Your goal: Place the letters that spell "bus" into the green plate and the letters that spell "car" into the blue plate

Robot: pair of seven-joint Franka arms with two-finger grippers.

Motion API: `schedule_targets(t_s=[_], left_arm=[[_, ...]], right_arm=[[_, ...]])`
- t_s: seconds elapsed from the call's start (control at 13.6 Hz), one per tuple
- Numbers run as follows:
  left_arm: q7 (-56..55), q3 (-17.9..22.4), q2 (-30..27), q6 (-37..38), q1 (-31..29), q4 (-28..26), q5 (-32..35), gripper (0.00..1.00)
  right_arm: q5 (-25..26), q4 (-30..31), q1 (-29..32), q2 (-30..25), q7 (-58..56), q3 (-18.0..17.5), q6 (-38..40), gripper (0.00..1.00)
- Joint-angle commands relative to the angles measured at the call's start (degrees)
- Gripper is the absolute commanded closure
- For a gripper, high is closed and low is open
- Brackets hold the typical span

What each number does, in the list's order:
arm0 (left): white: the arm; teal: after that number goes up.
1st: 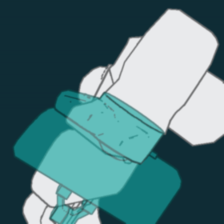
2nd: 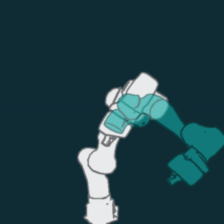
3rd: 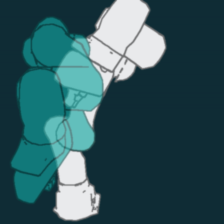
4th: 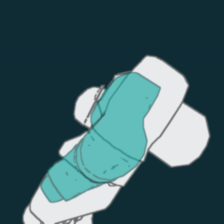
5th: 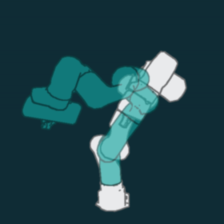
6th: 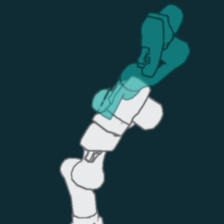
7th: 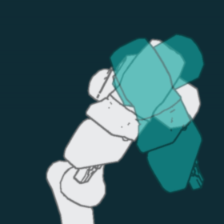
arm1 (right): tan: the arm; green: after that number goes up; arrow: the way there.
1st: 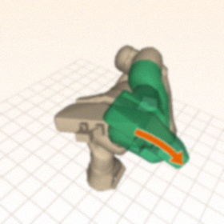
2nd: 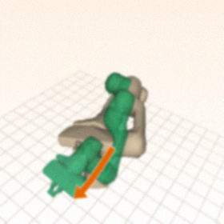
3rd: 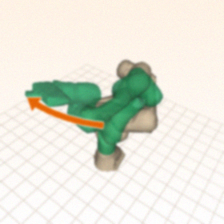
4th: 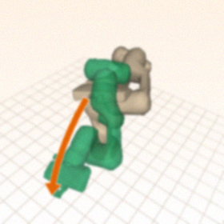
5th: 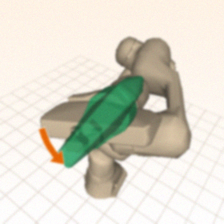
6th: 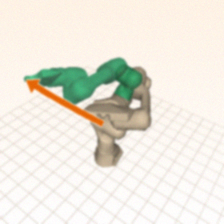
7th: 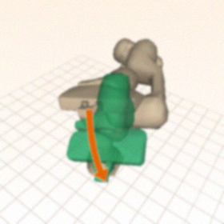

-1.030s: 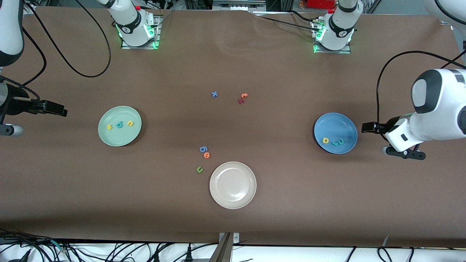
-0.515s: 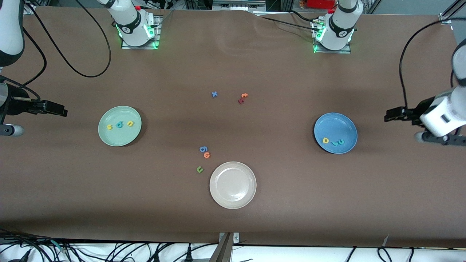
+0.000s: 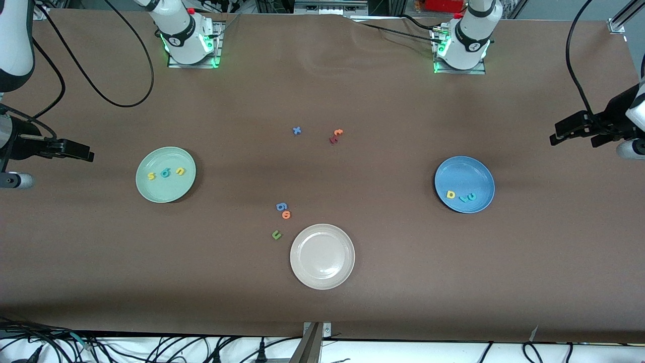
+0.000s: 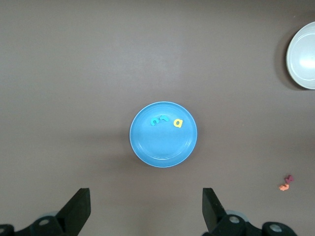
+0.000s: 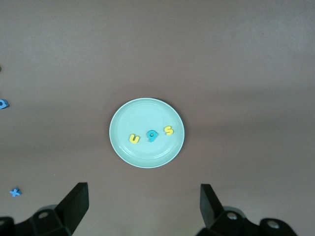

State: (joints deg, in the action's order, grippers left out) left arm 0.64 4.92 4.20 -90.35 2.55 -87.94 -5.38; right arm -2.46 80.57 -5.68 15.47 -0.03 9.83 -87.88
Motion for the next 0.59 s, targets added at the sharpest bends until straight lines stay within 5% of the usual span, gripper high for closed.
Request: schedule_targets(t_s=[0.0, 0.52], left_arm=[[-3.71, -0.52, -3.84, -0.09, 0.62, -1.01, 0.28, 0.00], [1.91, -1.84, -5.34, 0.00, 0.26, -1.01, 0.55, 0.02]], right_arm=[[0.71, 1.08, -0.04, -0.97, 0.55, -0.34, -0.80, 0.00], [0.79, 1.08, -0.04, -0.97, 0.38, -0.34, -0.80, 0.00]])
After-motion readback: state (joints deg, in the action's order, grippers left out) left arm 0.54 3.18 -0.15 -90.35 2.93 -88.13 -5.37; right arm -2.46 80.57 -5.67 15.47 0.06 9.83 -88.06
